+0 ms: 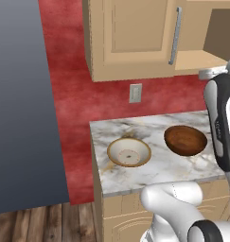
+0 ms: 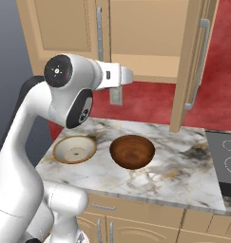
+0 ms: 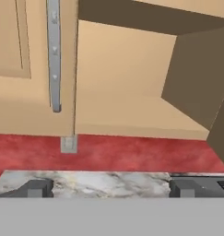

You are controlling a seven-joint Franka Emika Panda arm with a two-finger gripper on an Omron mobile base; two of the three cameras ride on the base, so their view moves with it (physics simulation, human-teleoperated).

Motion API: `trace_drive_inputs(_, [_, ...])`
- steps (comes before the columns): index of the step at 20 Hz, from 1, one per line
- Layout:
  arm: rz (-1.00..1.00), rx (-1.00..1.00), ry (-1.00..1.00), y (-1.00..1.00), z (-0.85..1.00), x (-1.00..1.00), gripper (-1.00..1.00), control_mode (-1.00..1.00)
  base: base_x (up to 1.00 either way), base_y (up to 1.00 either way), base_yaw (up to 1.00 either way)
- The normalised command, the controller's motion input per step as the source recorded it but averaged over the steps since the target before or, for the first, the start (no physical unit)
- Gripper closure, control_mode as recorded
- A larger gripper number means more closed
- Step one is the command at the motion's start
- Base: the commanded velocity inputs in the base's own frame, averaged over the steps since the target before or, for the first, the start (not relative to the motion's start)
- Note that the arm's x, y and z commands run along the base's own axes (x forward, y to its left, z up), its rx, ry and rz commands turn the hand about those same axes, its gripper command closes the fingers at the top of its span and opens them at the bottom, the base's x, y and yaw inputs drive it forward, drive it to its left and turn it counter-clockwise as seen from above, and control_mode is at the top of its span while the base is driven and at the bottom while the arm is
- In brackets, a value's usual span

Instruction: Open the cabinet. Pick the bowls from the counter and place them in the cabinet. Then close the cabinet.

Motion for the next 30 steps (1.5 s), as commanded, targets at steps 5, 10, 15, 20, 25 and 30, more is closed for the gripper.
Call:
trace_drive_inputs(5, [0.0, 0.08, -0.02, 0.35, 0.02, 0.0, -1.0, -1.0, 0.0, 0.0, 0.0])
trace_drive_inputs(10, [0.0, 0.08, -0.01, 0.33, 0.14, 0.0, -1.0, -1.0, 0.0, 0.0, 0.0])
trace_drive_inputs(15, [0.0, 0.1, -0.01, 0.25, 0.18, 0.0, -1.0, -1.0, 0.0, 0.0, 0.0])
trace_drive_inputs(20, [0.0, 0.08, 0.0, 0.22, 0.17, 0.02, -1.0, -1.0, 0.0, 0.0, 0.0])
trace_drive_inputs(25, [0.01, 0.01, -0.04, 0.26, 0.02, 0.05, -1.0, -1.0, 0.0, 0.0, 0.0])
trace_drive_inputs(30, [0.0, 0.0, -0.07, 0.17, 0.0, 0.23, -1.0, -1.0, 0.0, 0.0, 0.0])
